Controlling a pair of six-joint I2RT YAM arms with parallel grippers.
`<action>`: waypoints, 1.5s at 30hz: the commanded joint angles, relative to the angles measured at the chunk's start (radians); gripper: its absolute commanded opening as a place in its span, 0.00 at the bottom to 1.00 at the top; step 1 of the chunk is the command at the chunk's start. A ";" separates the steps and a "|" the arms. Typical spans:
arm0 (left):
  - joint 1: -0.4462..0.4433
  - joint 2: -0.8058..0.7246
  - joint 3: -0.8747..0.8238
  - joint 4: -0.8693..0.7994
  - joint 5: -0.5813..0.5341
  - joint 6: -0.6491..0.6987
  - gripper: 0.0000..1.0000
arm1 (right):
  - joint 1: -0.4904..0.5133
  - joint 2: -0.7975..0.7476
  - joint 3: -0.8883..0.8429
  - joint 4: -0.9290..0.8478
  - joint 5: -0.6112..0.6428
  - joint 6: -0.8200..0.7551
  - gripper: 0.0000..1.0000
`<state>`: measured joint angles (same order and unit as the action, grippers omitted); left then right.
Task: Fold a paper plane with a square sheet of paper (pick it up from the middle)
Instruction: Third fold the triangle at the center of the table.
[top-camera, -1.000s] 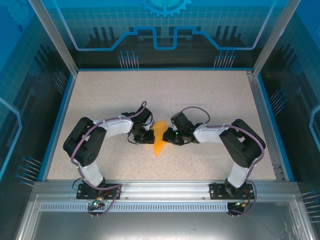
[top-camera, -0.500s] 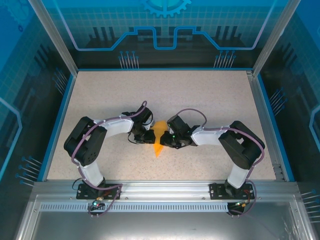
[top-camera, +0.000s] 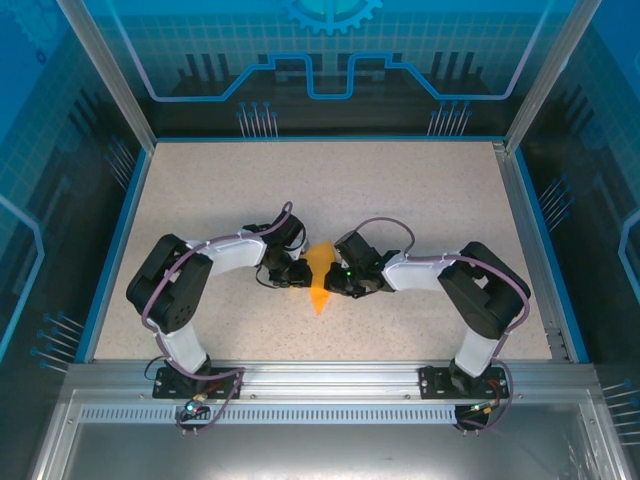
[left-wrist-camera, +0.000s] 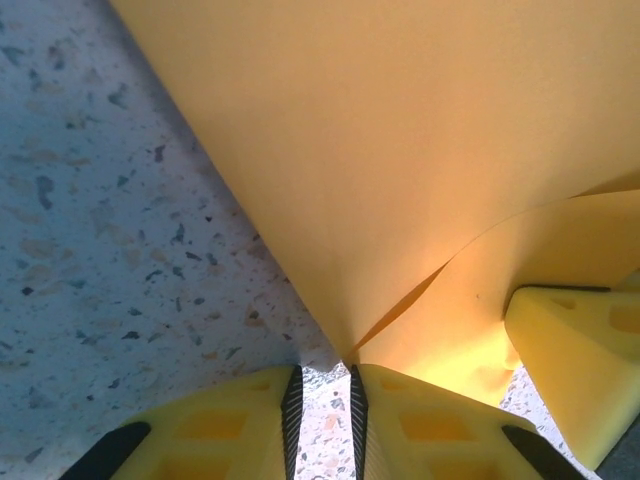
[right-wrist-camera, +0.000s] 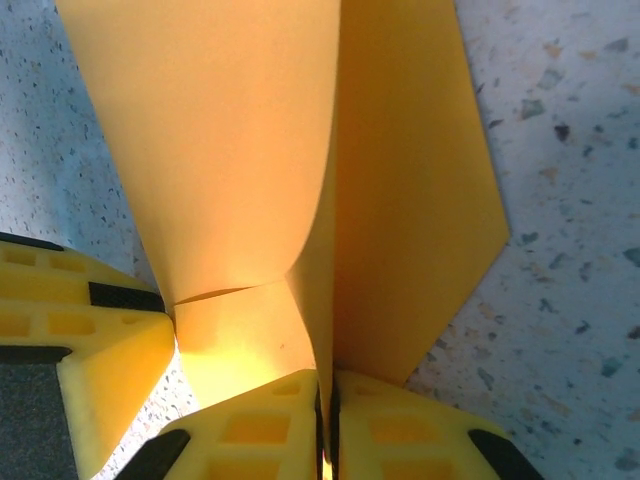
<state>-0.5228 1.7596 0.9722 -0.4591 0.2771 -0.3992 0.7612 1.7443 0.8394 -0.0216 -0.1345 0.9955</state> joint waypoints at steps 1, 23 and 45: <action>-0.026 0.016 -0.025 0.039 0.041 -0.022 0.23 | 0.002 -0.022 0.003 -0.038 0.020 0.015 0.12; -0.036 0.040 -0.013 0.083 0.051 -0.048 0.17 | 0.011 -0.026 0.022 -0.038 0.008 0.007 0.14; -0.037 -0.077 -0.062 0.126 0.081 -0.129 0.10 | 0.015 -0.025 0.030 -0.070 0.023 -0.014 0.10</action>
<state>-0.5568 1.6531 0.9264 -0.3492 0.3195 -0.5255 0.7616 1.7275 0.8490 -0.0765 -0.1120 0.9905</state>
